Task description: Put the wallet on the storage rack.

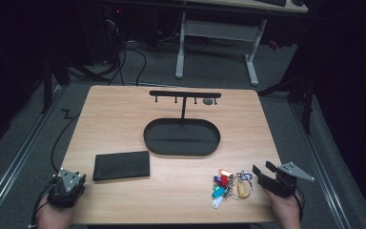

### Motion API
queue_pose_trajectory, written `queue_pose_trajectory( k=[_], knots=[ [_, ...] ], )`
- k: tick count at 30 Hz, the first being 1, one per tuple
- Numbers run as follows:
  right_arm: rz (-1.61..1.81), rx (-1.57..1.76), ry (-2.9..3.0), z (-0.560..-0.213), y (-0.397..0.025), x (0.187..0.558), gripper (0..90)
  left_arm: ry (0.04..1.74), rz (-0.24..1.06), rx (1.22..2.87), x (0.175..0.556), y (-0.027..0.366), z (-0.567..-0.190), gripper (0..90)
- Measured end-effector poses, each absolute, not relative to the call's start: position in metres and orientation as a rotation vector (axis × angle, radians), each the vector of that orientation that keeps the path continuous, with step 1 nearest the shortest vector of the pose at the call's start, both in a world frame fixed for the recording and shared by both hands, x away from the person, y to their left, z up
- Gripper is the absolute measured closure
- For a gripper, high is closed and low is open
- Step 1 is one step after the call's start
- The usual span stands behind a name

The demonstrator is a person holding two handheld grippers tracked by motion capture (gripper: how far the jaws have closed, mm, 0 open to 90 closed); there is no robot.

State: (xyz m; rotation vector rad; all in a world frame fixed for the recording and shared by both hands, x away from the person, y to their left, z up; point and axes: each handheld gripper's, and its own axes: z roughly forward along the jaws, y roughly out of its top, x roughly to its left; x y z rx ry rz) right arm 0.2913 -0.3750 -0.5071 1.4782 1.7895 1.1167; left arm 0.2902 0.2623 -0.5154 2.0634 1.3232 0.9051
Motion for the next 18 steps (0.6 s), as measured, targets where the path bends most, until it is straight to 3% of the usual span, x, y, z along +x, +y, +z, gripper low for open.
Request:
queue_pose_trajectory(
  k=[5,18],
  knots=[
    [1.121,1.463,1.814,-0.508,-0.369,0.297,37.4,1.295,0.839,2.082,0.287,0.261,-0.518,80.9],
    [1.14,1.427,1.857,-0.508,-0.358,0.312,37.5,1.209,0.863,2.147,0.275,0.245,-0.522,79.9]
  ],
)
